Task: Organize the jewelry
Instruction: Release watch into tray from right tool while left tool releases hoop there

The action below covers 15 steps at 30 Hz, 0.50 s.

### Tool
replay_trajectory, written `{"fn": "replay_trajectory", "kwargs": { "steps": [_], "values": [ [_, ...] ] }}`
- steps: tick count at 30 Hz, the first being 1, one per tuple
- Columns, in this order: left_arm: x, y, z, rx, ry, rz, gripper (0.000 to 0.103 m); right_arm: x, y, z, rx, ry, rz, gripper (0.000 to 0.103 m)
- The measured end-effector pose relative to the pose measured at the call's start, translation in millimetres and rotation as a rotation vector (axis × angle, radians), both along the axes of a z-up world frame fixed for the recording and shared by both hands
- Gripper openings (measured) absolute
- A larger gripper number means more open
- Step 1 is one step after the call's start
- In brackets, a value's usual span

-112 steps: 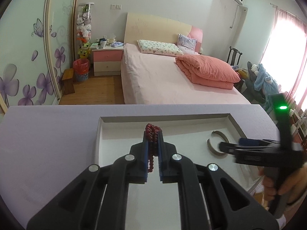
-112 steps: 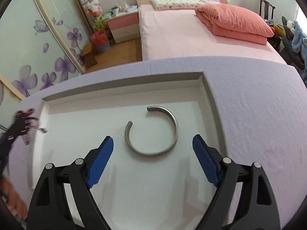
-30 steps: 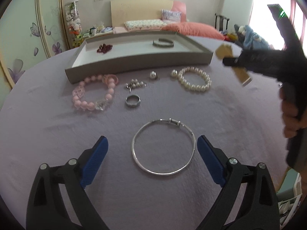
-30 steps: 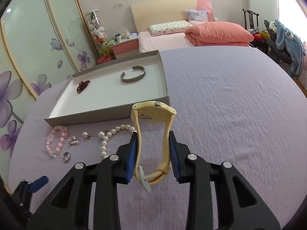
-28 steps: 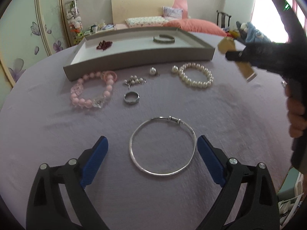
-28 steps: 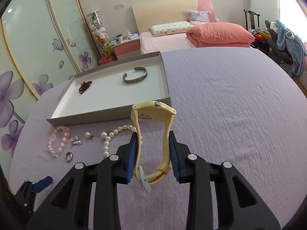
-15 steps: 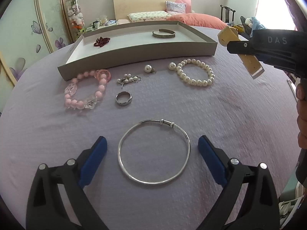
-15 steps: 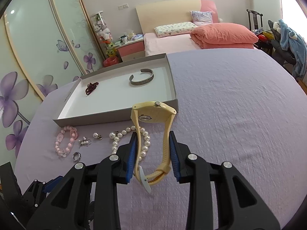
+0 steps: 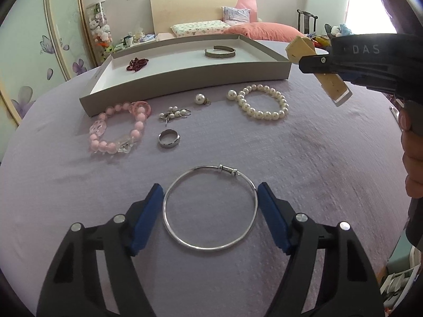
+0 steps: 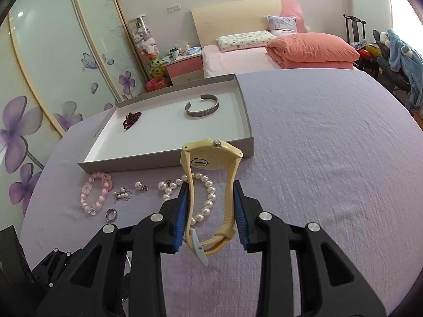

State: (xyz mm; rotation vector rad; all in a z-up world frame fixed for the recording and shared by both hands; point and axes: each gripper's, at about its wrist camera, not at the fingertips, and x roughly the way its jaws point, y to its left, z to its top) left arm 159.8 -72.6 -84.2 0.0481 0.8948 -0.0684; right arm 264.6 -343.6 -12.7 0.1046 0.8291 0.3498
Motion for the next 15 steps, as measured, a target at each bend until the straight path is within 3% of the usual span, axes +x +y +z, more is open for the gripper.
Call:
{"fn": "replay_trajectory", "kwargs": {
  "steps": [15],
  "values": [
    [-4.2,35.2,2.2,0.043,-0.023,0.099,0.071,-1.7,7.6,1.1,-0.005,-0.002,0.027,0.033]
  ]
}}
